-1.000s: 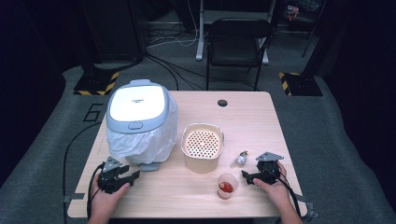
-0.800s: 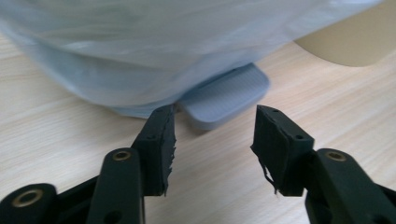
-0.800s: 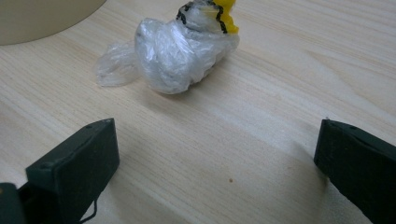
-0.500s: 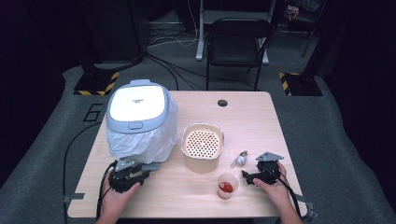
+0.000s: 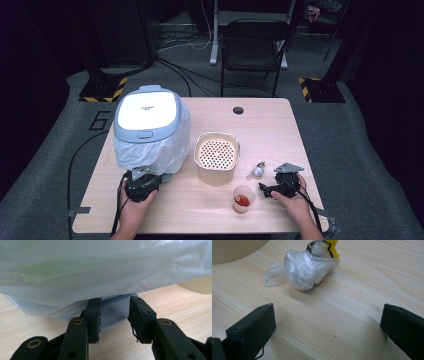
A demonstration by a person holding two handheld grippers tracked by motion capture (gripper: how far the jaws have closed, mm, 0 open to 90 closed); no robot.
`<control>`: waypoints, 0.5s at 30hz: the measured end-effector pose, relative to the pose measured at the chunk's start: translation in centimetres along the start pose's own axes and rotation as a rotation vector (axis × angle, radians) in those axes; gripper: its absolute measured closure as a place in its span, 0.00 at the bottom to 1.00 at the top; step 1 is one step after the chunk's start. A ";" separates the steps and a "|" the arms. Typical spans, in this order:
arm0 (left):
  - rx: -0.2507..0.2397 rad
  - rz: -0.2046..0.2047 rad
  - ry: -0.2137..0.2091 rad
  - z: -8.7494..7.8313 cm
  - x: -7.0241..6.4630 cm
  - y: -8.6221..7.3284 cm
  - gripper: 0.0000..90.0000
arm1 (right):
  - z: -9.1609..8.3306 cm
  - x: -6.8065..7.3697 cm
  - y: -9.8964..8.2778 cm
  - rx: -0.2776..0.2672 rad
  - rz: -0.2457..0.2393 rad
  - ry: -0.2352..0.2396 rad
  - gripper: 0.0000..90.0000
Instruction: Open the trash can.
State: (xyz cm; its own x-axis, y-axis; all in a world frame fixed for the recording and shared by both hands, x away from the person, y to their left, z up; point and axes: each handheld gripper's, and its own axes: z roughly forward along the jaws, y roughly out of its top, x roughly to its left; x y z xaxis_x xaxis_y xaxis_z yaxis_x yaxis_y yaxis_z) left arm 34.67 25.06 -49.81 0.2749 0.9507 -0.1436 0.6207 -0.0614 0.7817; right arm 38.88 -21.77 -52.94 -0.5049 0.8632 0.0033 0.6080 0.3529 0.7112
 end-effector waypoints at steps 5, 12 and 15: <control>-0.024 0.052 0.032 0.5 -0.6 -0.3 0.60 | 0.0 0.0 0.0 0.000 0.000 0.000 0.00; -0.010 0.073 0.073 0.7 -0.9 -0.4 0.39 | 0.0 0.0 0.0 0.000 0.000 0.000 0.00; 0.015 0.087 0.122 0.9 -1.0 -0.4 0.32 | 0.0 0.0 0.0 0.000 0.000 0.000 0.00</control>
State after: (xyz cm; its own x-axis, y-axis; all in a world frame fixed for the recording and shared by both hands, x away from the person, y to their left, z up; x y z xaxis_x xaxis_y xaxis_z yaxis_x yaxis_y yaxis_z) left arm 34.81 23.84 -50.57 0.2371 0.9715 -0.0003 0.6098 -0.1486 0.7785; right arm 38.88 -21.77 -52.94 -0.5049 0.8632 0.0035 0.6082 0.3528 0.7111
